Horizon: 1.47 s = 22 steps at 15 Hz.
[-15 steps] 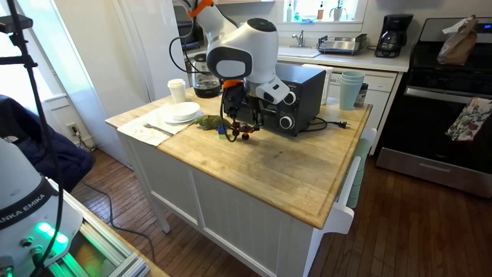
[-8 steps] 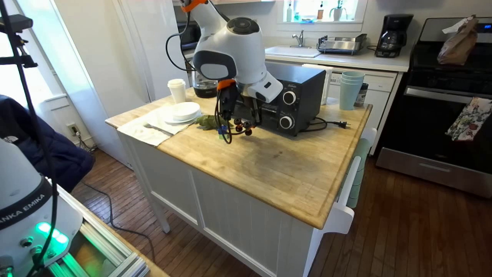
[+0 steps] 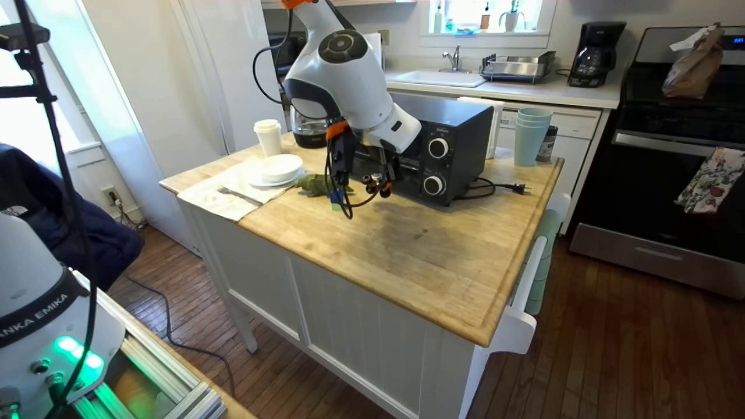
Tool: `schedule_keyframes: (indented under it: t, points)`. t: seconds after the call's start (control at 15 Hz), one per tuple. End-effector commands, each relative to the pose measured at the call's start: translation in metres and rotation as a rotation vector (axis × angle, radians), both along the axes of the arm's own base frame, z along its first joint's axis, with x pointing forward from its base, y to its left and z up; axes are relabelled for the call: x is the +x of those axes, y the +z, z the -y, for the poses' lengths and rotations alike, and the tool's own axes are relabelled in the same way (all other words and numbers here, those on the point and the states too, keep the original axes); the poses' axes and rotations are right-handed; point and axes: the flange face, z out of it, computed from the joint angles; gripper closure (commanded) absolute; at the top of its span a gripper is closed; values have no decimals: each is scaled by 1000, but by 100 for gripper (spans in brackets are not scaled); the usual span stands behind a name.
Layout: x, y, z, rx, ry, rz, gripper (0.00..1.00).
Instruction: Set the toy car upright
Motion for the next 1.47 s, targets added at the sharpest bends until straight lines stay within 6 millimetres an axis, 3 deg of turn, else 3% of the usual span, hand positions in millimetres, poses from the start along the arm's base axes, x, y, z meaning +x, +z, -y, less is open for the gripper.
schedule_keyframes:
  t: [0.0, 0.73, 1.4]
  points:
    - [-1, 7, 3, -27, -3, 72, 100]
    - [-21, -13, 17, -65, 23, 158, 100]
    - [-5, -40, 29, -114, -26, 231, 100]
